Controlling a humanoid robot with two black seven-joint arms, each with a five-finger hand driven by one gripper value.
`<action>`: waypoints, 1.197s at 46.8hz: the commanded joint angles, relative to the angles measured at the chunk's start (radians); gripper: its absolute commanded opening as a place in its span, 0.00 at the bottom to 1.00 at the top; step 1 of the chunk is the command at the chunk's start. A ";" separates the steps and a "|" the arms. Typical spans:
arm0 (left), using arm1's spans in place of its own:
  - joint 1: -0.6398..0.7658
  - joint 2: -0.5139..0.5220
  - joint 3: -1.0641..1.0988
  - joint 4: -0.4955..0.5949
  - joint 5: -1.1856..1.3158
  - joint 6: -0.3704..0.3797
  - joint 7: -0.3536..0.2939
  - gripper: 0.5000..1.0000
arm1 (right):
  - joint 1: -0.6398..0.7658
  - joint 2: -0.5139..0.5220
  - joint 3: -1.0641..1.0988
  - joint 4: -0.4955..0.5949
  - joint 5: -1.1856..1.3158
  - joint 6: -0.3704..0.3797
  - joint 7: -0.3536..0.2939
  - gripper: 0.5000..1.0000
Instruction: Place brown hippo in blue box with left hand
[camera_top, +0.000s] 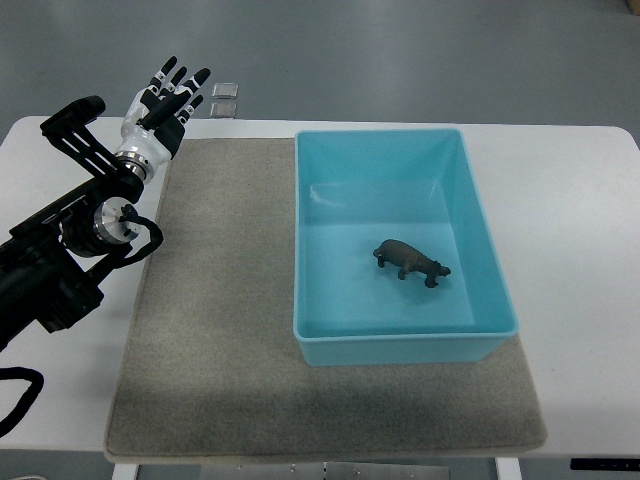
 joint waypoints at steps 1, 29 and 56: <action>0.002 0.000 -0.006 -0.004 -0.001 0.000 0.000 0.99 | 0.000 0.000 0.000 0.000 0.000 0.001 0.000 0.87; 0.007 0.008 -0.048 -0.050 -0.004 -0.025 0.035 0.99 | 0.000 0.000 0.000 0.000 0.000 0.001 0.000 0.87; 0.025 0.006 -0.048 -0.048 -0.023 -0.035 0.037 0.99 | 0.000 0.000 0.000 0.000 0.000 0.000 0.000 0.87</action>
